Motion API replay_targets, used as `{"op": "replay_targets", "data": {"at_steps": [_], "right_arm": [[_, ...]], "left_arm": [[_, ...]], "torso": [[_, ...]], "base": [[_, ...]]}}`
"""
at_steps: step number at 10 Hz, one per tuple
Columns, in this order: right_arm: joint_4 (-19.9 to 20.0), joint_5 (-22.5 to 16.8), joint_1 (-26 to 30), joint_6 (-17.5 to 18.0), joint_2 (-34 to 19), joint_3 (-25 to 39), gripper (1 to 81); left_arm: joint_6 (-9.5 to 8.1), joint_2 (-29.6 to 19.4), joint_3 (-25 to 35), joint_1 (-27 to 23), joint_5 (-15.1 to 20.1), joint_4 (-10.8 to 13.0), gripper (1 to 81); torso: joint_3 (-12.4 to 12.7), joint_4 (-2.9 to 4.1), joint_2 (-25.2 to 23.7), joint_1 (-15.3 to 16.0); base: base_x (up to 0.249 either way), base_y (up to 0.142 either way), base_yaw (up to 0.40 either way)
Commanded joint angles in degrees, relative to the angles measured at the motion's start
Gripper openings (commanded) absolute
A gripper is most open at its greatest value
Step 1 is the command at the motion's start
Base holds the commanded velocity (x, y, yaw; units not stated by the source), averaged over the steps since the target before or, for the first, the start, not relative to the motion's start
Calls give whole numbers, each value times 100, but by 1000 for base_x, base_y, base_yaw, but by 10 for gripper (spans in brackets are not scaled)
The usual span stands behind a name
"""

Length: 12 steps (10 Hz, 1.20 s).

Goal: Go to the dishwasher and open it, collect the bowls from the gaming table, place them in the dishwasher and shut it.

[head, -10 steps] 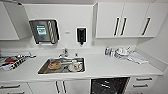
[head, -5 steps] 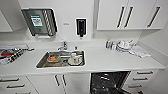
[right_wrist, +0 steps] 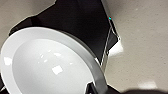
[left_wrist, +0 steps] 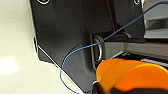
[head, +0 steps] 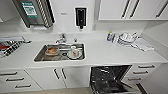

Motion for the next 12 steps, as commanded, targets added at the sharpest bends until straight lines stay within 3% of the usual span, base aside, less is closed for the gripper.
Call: {"op": "replay_targets", "data": {"at_steps": [1,4,7,8,10,12], "right_arm": [[-3,-359,59,0,-143,46,10],[-3,-359,85,0,-152,54,10],[-3,-368,85,-9,-152,46,10],[-3,-359,85,-9,-161,72,10],[-12,-359,94,0,-169,116,10],[-3,-359,120,0,-178,133,10]], "left_arm": [[-80,-877,1071,-72,79,-33,10],[-388,-1624,1669,-177,-299,-33,10],[-537,-2222,2451,-703,-387,-25,10],[-555,-2371,2750,-1001,-343,-16,10],[-563,-2565,3330,-1679,44,-25,10],[-555,-2556,3655,-2240,527,-16,10]], "torso": [[2,0,0,0],[9,0,2,5],[6,0,2,2],[6,0,2,2],[-541,0,2,2],[-724,0,2,2]], "base": [[0,0,0],[0,0,0],[0,0,0],[0,0,0],[0,0,0],[0,0,0]]}}
